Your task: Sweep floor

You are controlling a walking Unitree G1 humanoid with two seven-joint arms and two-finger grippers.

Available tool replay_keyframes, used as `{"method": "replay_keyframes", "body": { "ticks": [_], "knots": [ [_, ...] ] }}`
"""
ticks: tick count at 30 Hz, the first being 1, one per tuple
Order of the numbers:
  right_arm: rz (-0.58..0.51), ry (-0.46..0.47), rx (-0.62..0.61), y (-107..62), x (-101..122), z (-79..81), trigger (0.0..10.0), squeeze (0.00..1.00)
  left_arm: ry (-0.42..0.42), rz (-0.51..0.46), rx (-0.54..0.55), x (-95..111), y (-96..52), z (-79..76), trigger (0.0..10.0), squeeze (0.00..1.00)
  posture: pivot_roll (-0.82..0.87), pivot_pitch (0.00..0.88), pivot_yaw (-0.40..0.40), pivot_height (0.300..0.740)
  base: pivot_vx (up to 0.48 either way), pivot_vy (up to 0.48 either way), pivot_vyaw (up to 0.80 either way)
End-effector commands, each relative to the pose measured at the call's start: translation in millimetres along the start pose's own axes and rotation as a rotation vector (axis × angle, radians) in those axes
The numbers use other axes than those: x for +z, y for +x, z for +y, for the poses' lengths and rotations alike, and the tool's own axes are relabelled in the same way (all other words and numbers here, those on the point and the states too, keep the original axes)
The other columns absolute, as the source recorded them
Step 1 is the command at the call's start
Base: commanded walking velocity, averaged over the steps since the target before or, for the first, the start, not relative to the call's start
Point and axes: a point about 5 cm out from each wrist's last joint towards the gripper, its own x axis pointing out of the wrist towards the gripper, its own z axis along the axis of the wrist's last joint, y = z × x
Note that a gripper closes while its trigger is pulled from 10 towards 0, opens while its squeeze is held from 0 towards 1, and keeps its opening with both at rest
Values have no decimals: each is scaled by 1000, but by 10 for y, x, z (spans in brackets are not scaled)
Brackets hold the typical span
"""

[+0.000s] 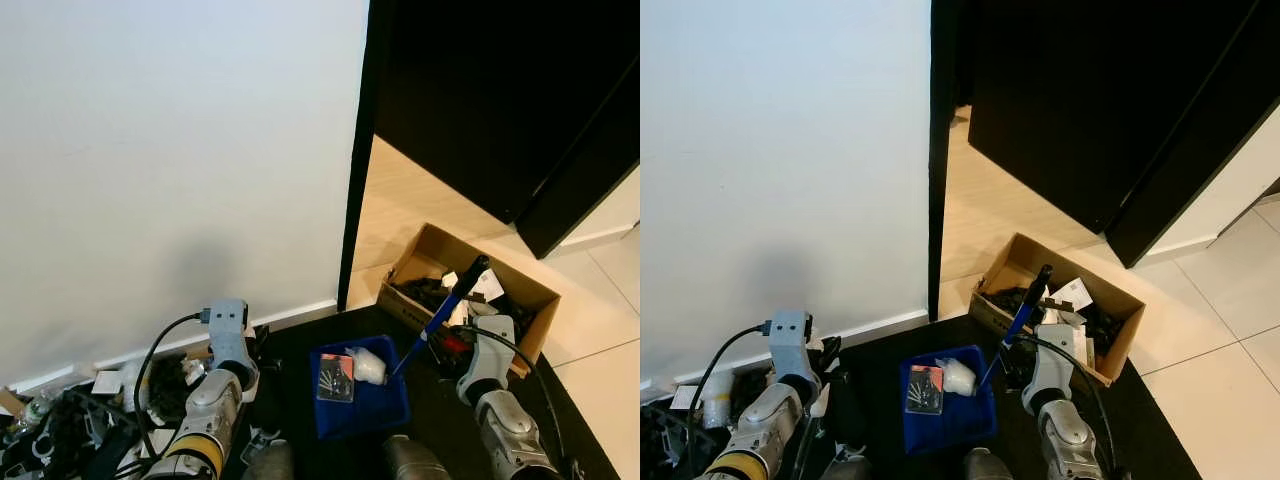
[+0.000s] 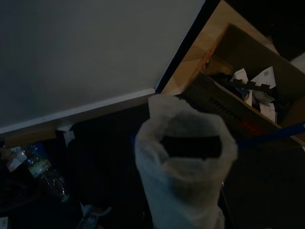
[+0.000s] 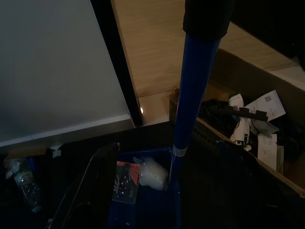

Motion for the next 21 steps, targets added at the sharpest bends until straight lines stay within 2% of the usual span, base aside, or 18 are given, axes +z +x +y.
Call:
{"method": "replay_keyframes", "body": {
  "ticks": [1, 21],
  "knots": [
    [31, 10, -16, -48, -79, -36, 10000, 0, -13, 36, 4, -107, -41, -6, 10000, 0, 22, 169, -10, 740, 0, 0, 0],
    [28, 10, -17, -46, -74, -33, 10000, 0, -14, 34, 5, -104, -41, -5, 10000, 0, 21, 168, -11, 740, 0, 0, 0]
  ]
}}
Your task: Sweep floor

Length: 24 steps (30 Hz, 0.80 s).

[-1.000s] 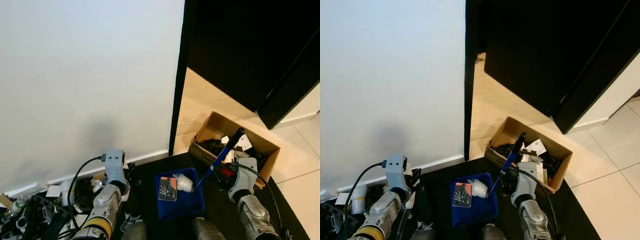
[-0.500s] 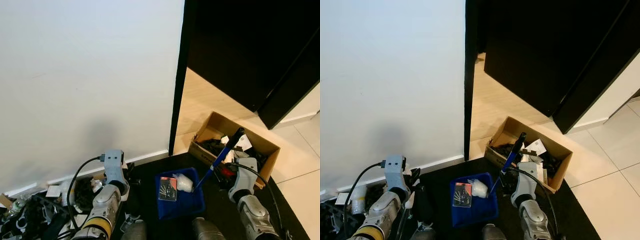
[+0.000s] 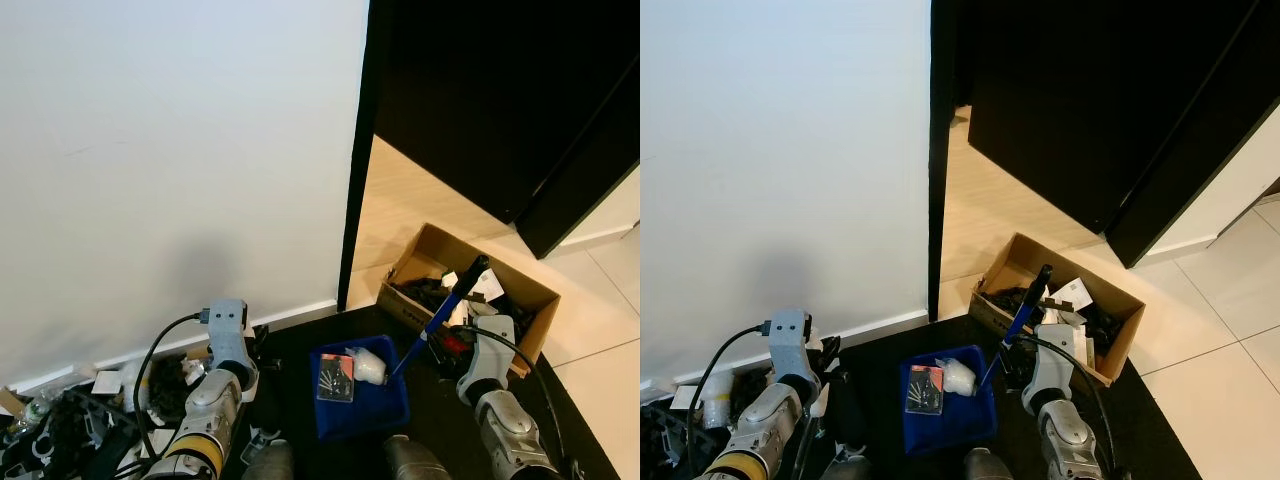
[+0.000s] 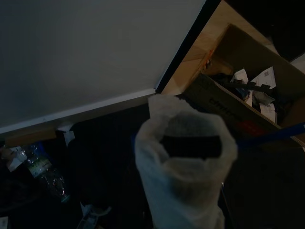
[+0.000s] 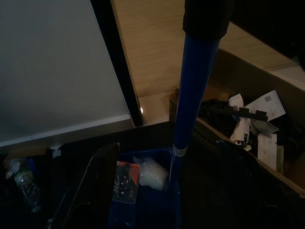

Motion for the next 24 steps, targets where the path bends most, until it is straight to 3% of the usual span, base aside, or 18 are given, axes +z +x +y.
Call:
{"method": "replay_keyframes", "body": {
  "ticks": [1, 24],
  "knots": [
    [28, 10, -17, -46, -74, -33, 10000, 0, -12, 35, 4, -105, -40, -8, 10000, 0, 22, 168, -11, 740, 0, 0, 0],
    [27, 9, -18, -34, -61, -29, 10000, 0, -14, 34, 6, -93, -32, -5, 10000, 0, 23, 170, -13, 740, 0, 0, 0]
  ]
}}
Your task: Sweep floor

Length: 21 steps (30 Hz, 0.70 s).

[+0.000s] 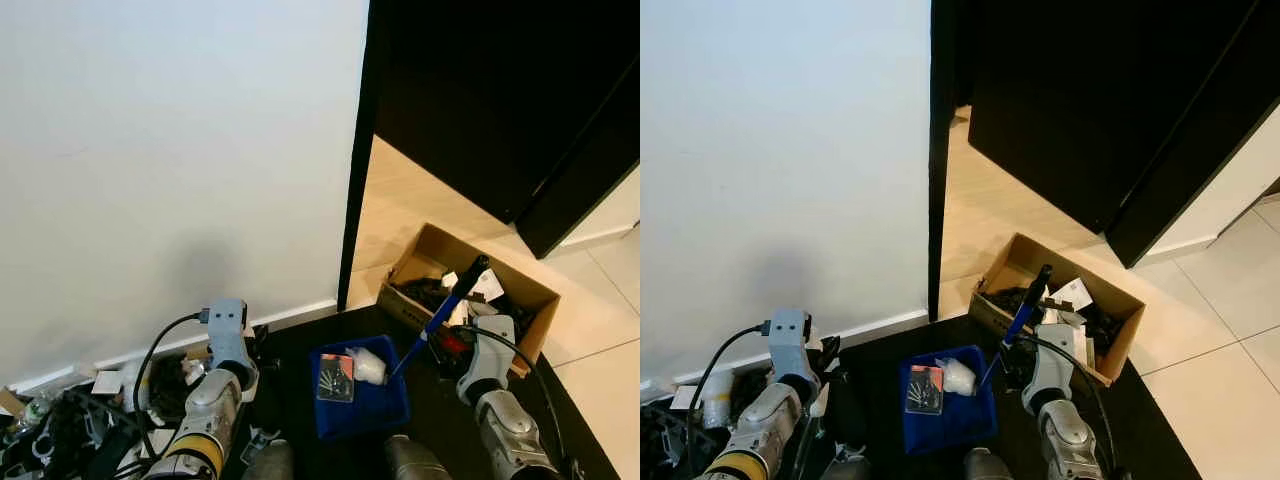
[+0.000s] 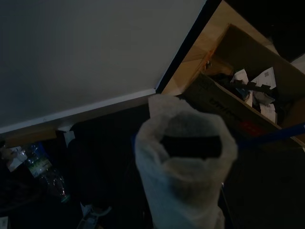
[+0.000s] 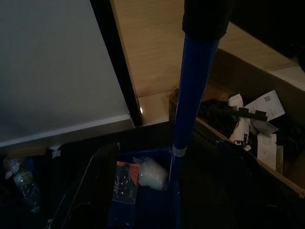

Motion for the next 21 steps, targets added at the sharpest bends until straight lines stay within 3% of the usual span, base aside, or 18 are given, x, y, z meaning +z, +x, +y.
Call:
{"method": "replay_keyframes", "body": {
  "ticks": [1, 21],
  "knots": [
    [27, 9, -16, -34, -62, -30, 10000, 0, -13, 35, 5, -95, -32, -7, 10000, 0, 23, 170, -14, 740, 0, 0, 0],
    [37, 10, -18, -34, -73, -43, 10000, 0, -14, 38, 4, -103, -28, -19, 10000, 0, 23, 154, -16, 740, 0, 0, 0]
  ]
}}
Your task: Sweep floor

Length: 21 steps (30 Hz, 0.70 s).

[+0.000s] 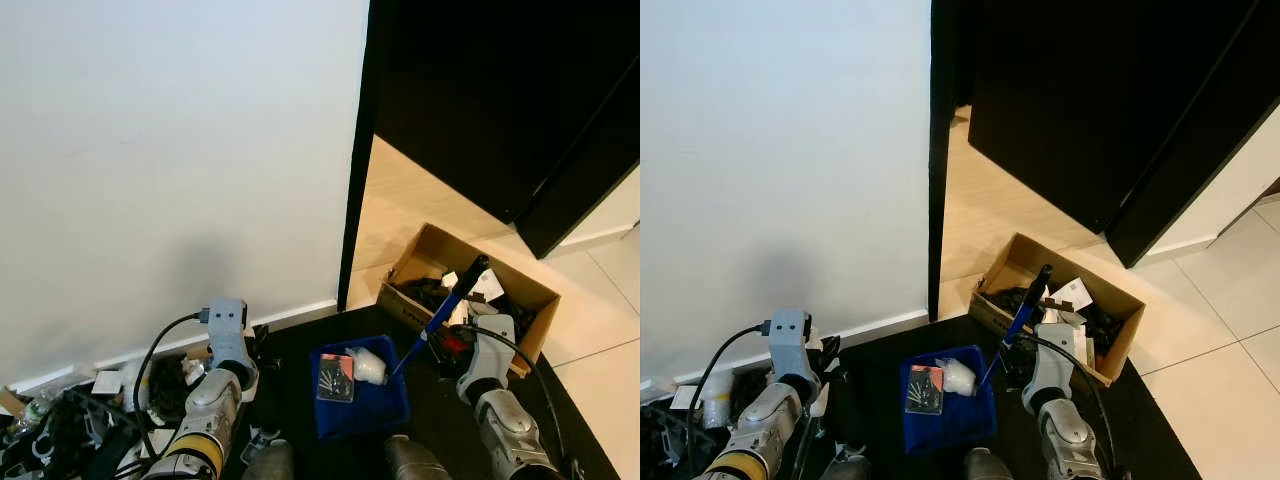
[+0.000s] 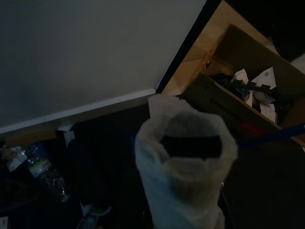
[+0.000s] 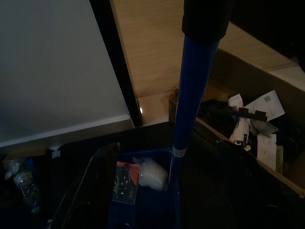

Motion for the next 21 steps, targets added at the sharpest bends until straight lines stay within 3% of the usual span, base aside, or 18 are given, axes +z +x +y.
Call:
{"method": "replay_keyframes", "body": {
  "ticks": [1, 21],
  "knots": [
    [36, 10, -17, -40, -76, -40, 10000, 0, -14, 38, 4, -104, -31, -17, 10000, 0, 23, 154, -16, 740, 0, 0, 0],
    [36, 8, -19, -28, -64, -48, 10000, 0, -14, 35, 6, -92, -19, -25, 10000, 0, 22, 153, -17, 740, 0, 0, 0]
  ]
}}
